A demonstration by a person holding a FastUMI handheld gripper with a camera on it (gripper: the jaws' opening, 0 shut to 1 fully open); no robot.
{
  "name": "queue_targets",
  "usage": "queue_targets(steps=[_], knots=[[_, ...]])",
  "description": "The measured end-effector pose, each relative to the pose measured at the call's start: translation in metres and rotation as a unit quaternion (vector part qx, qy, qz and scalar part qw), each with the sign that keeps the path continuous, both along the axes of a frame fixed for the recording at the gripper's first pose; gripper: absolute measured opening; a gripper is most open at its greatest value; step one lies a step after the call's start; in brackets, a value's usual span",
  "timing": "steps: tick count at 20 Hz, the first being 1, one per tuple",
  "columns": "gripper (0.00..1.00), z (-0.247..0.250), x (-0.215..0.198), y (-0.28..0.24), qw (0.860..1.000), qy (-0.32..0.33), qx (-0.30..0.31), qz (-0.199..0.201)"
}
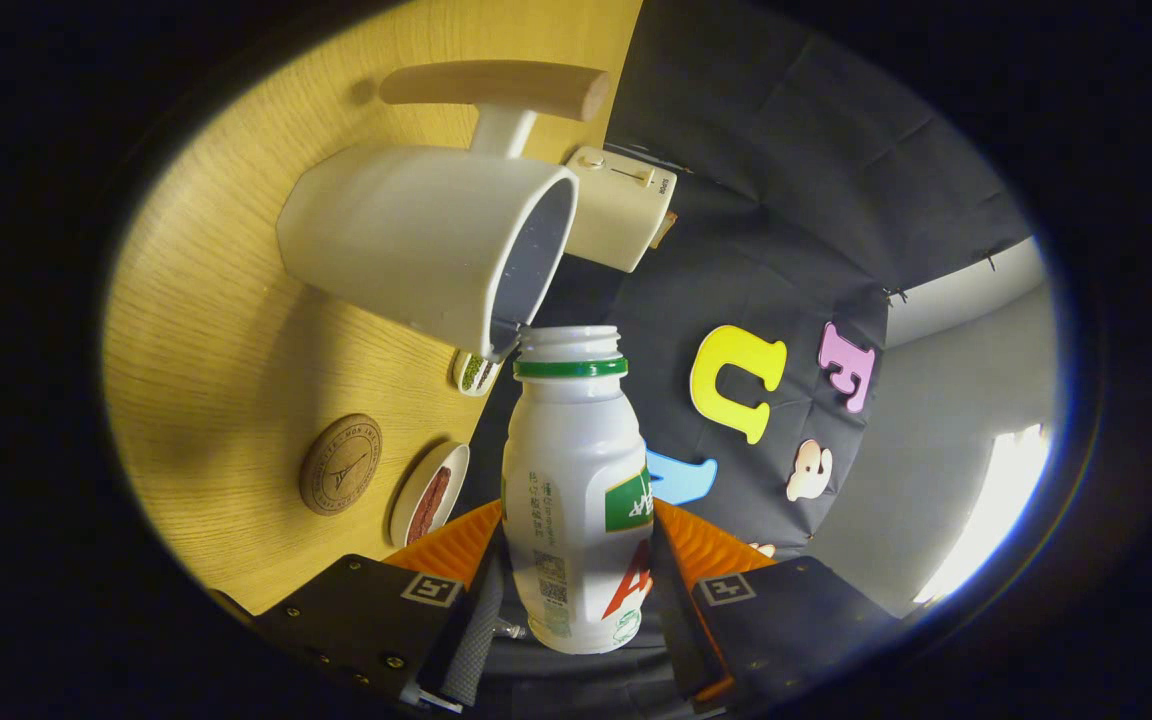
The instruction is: Take the bottle from table, then pour the juice into the cup, finally place the bottle on the coaster
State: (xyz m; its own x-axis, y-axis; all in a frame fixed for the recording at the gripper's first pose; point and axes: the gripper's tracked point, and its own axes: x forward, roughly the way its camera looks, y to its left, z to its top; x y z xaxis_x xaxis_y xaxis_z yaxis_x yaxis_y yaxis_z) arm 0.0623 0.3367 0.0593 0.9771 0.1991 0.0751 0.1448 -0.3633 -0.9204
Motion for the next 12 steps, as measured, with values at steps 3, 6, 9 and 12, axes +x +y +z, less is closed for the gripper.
queue_targets(steps=[3,6,9,12], knots=[[0.71,0.0004,-0.0003,0.0003,1.0,-0.001,-0.004,0.001],[0.71,0.0007,0.0002,0.0004,1.0,-0.003,-0.006,0.001],[0.71,0.0008,-0.0013,0.0023,1.0,-0.005,-0.016,0.004],[0.71,0.0007,-0.0014,0.0024,1.0,-0.007,-0.021,0.005]])
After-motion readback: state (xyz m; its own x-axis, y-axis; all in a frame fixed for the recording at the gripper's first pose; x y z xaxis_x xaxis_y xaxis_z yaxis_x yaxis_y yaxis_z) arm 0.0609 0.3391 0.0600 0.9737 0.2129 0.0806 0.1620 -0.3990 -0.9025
